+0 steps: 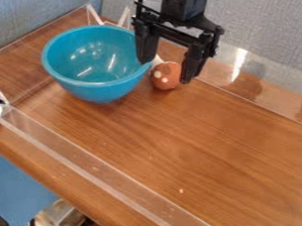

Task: Put the mushroom in the blue bowl

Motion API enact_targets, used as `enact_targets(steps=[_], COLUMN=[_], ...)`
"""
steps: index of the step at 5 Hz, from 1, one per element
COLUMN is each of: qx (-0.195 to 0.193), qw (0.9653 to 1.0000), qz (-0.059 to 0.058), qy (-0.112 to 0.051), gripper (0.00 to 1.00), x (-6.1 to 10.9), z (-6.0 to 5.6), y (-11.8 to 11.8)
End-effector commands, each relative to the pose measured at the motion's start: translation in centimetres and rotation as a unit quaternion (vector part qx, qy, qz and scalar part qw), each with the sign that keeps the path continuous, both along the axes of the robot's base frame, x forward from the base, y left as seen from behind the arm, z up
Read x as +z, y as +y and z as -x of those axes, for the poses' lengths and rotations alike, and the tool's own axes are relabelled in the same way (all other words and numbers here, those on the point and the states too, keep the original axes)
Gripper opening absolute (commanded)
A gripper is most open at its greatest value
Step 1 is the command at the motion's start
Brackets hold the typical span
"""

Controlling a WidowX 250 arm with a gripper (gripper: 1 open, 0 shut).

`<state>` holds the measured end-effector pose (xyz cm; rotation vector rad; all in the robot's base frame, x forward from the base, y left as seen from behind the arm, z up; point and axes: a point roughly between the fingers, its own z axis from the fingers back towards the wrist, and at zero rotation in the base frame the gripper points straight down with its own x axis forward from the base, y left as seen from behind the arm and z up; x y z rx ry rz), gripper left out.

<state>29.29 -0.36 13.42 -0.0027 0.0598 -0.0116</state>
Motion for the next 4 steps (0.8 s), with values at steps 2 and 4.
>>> enact_targets(steps=[2, 4], qx=[0.085, 0.088], qw=[0.9962, 0.9957], qz=[-0.009, -0.018], qy=[-0.015, -0.024], gripper=[1.00, 1.00], x=[-2.4, -2.7], z=[-3.9, -6.4], y=[2.2, 4.1])
